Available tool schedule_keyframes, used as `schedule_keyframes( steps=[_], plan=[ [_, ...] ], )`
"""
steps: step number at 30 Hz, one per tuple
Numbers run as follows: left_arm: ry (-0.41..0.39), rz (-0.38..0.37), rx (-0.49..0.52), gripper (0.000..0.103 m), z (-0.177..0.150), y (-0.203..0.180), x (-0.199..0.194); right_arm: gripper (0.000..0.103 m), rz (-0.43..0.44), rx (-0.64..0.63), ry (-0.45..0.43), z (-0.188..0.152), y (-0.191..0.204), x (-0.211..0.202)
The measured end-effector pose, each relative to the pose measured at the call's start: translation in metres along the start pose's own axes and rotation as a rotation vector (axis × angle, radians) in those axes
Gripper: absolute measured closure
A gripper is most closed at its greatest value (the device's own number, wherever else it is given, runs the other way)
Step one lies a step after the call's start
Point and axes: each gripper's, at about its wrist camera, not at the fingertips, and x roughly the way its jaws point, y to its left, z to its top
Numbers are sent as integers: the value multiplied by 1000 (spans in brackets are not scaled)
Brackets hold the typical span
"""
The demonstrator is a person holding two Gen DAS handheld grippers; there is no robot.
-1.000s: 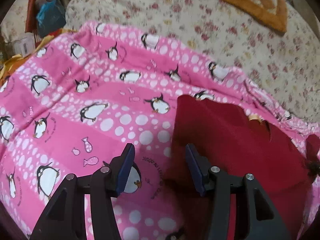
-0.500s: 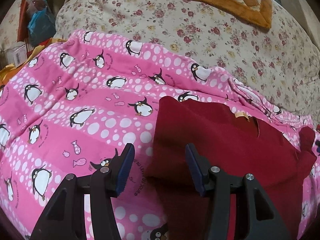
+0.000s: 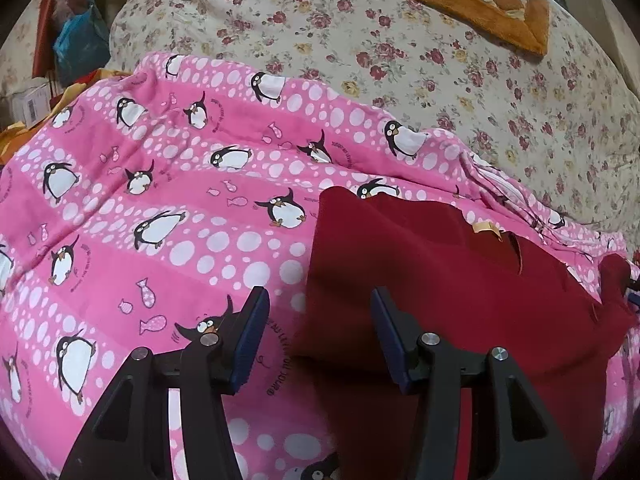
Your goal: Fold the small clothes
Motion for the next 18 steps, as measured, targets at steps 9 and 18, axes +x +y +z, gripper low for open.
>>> schedule_keyframes(
  steps=[9,18],
  plan=[
    [12,18,18,70,-3,-3,8,79,-77,-89,-22,15,17,39],
    [-20,2,-24,70,3,5,-6,97,21,-36,-185,29,-22,-80]
  ],
)
